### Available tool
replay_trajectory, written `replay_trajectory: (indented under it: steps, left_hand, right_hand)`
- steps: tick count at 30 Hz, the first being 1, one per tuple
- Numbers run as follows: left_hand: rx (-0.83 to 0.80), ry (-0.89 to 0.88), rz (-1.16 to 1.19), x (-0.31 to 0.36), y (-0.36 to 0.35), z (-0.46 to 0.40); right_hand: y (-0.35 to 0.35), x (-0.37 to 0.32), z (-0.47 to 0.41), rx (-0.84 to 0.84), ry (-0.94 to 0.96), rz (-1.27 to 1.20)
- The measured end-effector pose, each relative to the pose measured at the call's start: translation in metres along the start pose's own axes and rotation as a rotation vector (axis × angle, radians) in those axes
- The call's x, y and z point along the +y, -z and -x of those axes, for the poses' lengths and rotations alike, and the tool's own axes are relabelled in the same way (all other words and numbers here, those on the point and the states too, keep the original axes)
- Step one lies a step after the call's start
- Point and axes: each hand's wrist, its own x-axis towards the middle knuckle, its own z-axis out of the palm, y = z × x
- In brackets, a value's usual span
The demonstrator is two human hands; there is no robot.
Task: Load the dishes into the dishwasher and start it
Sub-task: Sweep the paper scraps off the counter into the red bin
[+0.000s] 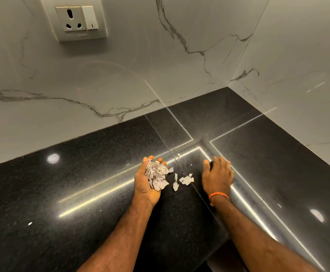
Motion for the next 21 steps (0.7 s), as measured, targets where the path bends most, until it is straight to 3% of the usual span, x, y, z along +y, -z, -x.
replay_trajectory:
  steps: [2, 6, 10, 12, 16, 21]
  left_hand:
    - [0.002, -0.01, 0.02, 0.003, 0.002, 0.003]
    - [0.017, -0.032, 0.037, 0.004, 0.007, 0.006]
    - [0.021, -0.059, 0.056, 0.008, 0.013, 0.005]
    - [0.022, -0.071, 0.063, 0.01, 0.015, 0.005]
    - [0.037, -0.088, 0.065, 0.014, 0.022, 0.008]
    - [0.043, -0.099, 0.054, 0.019, 0.027, 0.012]
  right_hand:
    - [-0.006, 0.012, 0.005, -0.065, -0.034, 0.099]
    - [-0.015, -0.027, 0.015, -0.211, 0.048, 0.051]
    - [-0.022, -0.049, 0.034, -0.365, 0.388, -0.012]
    - [-0.023, -0.047, 0.034, -0.375, 0.462, -0.088]
    - [-0.029, -0.055, 0.025, -0.327, 0.34, 0.008]
    - [-0.037, -0.076, 0.019, -0.464, 0.656, 0.02]
